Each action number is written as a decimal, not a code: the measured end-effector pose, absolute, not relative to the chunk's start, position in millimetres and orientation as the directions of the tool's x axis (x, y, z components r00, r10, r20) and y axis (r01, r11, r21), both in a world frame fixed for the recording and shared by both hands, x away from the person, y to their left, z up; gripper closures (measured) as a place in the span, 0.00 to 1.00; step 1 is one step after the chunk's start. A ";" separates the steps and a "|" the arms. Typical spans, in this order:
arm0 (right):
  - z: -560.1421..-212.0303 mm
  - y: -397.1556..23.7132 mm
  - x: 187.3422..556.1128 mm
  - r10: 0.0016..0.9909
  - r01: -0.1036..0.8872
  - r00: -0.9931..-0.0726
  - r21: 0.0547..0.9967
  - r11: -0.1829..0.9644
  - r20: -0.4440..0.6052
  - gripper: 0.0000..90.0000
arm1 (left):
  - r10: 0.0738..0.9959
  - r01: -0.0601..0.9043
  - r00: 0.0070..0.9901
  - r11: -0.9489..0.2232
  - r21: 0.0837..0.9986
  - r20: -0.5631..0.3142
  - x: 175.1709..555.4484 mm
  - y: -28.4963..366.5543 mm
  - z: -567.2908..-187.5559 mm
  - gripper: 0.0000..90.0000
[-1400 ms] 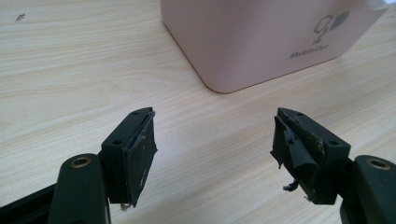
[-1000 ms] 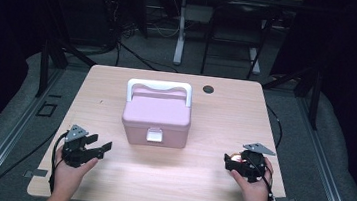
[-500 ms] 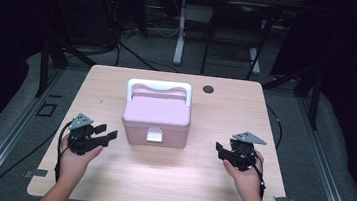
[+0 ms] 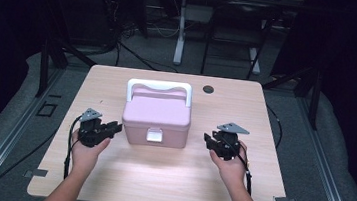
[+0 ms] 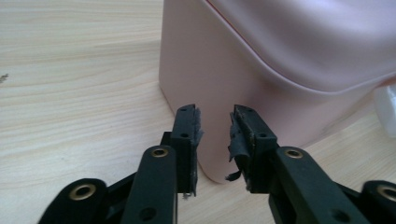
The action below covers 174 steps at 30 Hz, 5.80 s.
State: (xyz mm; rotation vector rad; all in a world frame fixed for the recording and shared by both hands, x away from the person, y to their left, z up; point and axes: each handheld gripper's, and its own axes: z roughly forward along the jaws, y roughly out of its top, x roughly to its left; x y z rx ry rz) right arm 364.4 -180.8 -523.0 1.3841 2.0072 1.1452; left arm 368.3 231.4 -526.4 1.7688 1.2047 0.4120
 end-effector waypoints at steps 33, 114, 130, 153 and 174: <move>-529.0 -134.6 391.0 0.886 0.541 -0.439 0.831 0.126 0.152 1.00 | 0.854 0.527 0.480 -0.098 0.844 -0.200 377.4 220.4 -525.1 1.00; -522.5 -172.2 281.7 0.876 0.554 -0.474 0.804 0.217 0.090 1.00 | 0.779 0.535 0.605 -0.242 0.810 -0.167 288.3 190.7 -516.4 1.00; -523.4 -172.9 272.2 0.874 0.543 -0.480 0.808 0.227 0.077 1.00 | 0.773 0.519 0.615 -0.251 0.817 -0.153 277.4 190.7 -516.7 1.00; -514.5 -186.3 272.7 0.853 0.515 -0.518 0.819 0.252 0.064 0.84 | 0.764 0.534 0.612 -0.207 0.820 -0.205 286.5 207.2 -508.6 0.83; -472.5 -202.3 286.9 0.803 0.515 -0.583 0.821 0.246 0.125 0.56 | 0.747 0.525 0.626 -0.189 0.830 -0.226 297.5 209.8 -475.3 0.62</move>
